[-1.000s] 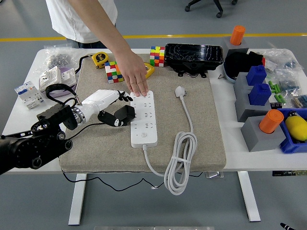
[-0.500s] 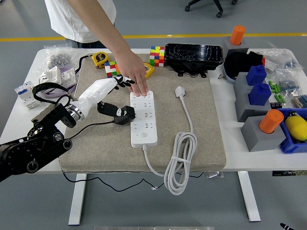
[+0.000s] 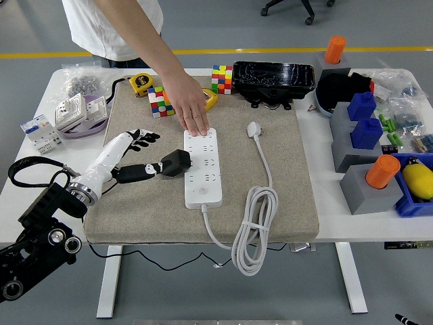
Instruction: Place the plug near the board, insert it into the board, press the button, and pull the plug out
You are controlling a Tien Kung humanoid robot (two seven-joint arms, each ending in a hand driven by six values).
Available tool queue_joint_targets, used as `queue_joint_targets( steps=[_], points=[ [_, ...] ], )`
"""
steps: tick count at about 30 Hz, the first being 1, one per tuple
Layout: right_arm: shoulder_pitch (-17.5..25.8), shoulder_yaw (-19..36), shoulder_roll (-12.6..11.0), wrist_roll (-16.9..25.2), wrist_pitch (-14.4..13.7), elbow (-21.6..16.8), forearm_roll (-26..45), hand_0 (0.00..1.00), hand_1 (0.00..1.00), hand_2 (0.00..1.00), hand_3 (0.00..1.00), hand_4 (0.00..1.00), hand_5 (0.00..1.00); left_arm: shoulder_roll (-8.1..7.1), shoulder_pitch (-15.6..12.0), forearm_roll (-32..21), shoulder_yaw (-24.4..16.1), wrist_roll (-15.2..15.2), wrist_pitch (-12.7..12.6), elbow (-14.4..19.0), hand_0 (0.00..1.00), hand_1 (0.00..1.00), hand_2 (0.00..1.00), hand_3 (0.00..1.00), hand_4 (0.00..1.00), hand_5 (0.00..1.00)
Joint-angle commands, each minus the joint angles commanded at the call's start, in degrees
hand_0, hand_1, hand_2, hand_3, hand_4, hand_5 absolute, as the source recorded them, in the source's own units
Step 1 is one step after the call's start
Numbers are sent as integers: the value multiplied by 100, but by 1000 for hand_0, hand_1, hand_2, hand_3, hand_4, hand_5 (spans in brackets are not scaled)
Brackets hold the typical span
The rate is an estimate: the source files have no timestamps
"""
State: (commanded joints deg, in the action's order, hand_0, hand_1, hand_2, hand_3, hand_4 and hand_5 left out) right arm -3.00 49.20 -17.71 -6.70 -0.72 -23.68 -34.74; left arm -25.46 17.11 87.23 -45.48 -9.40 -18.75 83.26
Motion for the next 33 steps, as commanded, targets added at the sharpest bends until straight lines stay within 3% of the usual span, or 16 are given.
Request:
queue_joint_targets(
  steps=[7,15,33],
  points=[
    [-17,-29,-15,1,0,-13,-5,676,686,694,592,928,523,66,-145,-181,-75,-249,271,186,846,883,874,884,720,653],
    [-25,-76,-29,2,0,-32,-1,675,685,693,593,929,523,146,-45,-415,50,-301,498,126,868,904,891,892,714,664],
    [55,-41,4,-3,7,-28,-11,677,685,694,594,929,525,379,294,-516,362,-235,594,-164,931,943,921,897,709,672]
  ],
)
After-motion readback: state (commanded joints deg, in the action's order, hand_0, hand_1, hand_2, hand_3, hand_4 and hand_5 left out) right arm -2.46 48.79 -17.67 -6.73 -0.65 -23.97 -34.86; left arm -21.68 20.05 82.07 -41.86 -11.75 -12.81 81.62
